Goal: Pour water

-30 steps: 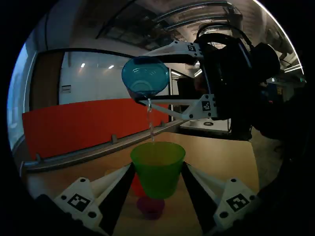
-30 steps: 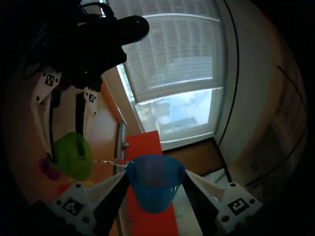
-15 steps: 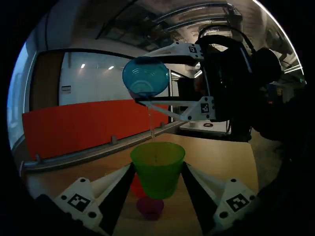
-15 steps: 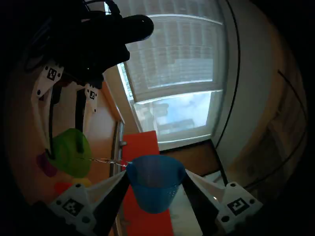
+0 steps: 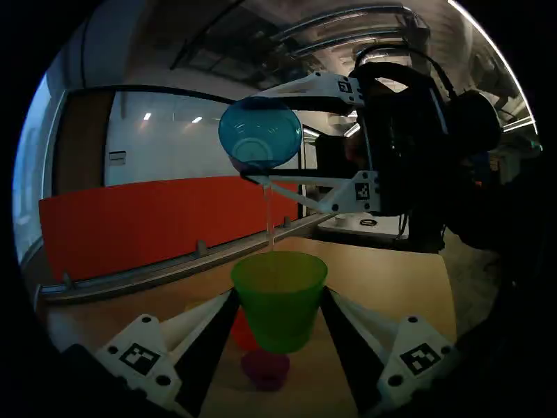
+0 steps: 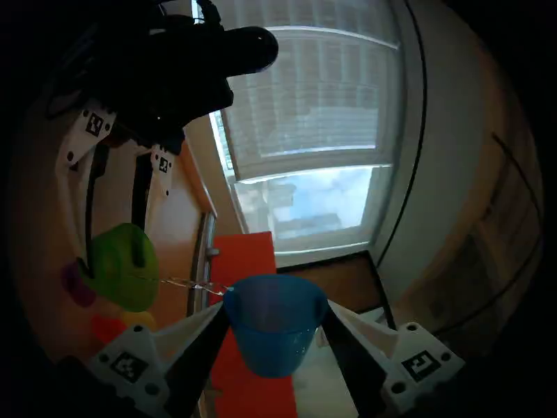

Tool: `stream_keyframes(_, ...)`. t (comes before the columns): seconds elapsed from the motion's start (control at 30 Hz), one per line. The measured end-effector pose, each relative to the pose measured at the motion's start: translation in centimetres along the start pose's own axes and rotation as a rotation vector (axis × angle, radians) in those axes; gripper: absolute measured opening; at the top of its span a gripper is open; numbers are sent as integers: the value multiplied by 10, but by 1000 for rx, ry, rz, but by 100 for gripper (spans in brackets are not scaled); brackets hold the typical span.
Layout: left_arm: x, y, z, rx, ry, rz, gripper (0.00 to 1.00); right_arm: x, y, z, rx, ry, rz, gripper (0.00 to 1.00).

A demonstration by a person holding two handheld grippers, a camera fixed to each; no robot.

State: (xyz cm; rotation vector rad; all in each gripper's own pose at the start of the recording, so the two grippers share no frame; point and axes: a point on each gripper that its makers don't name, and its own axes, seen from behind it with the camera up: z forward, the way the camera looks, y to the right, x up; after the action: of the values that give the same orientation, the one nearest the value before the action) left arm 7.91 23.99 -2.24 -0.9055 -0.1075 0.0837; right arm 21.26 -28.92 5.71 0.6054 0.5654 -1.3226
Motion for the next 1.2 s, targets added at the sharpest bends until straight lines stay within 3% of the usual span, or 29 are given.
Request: stream_keyframes(1.2,-1,0,4,-2,-1,-7,83,13,6,-1,-26,18,-160,90)
